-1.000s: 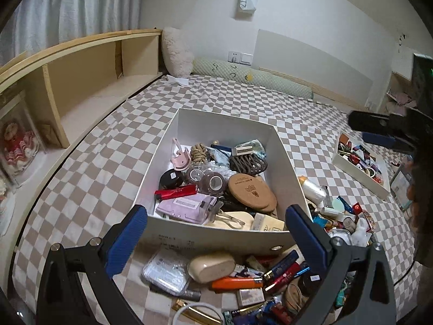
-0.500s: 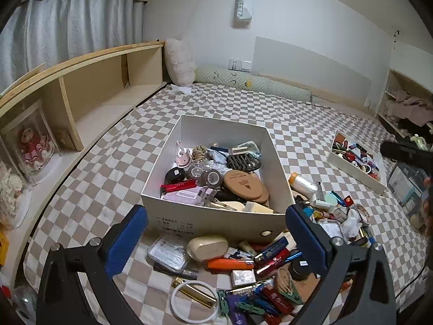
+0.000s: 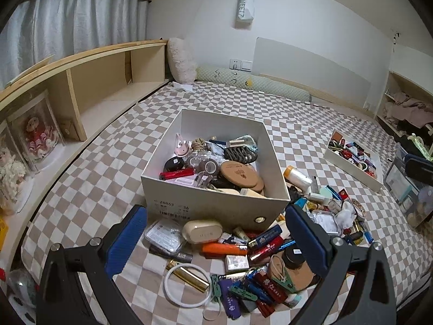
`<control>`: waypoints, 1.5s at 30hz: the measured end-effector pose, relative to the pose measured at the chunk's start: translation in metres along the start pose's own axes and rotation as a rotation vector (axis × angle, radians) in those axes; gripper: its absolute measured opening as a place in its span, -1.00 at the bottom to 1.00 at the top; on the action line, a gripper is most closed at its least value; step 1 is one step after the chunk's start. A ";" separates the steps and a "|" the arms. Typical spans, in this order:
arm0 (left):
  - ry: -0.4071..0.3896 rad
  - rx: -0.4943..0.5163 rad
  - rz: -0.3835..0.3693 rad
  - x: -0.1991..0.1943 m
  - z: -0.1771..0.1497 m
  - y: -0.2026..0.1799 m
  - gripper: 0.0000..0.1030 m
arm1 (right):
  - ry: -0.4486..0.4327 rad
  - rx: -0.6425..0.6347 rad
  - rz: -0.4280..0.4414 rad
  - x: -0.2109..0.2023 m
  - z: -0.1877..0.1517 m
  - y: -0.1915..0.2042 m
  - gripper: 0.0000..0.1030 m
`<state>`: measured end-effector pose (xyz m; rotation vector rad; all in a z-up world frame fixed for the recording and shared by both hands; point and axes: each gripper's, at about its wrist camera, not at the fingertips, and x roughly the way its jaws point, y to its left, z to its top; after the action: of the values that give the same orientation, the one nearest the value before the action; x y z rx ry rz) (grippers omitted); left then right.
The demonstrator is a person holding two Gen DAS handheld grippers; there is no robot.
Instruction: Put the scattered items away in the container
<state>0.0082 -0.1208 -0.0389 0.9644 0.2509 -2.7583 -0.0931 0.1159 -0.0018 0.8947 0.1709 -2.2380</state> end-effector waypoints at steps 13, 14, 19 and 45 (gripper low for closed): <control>0.016 -0.009 0.008 -0.002 -0.019 0.005 0.99 | 0.025 0.019 -0.026 -0.011 -0.021 -0.014 1.00; 0.019 -0.010 0.009 -0.001 -0.020 0.005 0.99 | 0.029 0.023 -0.029 -0.011 -0.023 -0.015 1.00; 0.028 -0.011 0.012 0.002 -0.027 0.004 0.99 | 0.052 0.032 -0.040 -0.010 -0.031 -0.024 1.00; 0.239 0.093 0.049 0.061 -0.119 -0.013 0.99 | 0.522 0.083 -0.146 0.070 -0.141 -0.094 1.00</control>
<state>0.0291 -0.0901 -0.1685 1.3072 0.1349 -2.6297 -0.1131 0.1961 -0.1655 1.5427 0.3942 -2.1057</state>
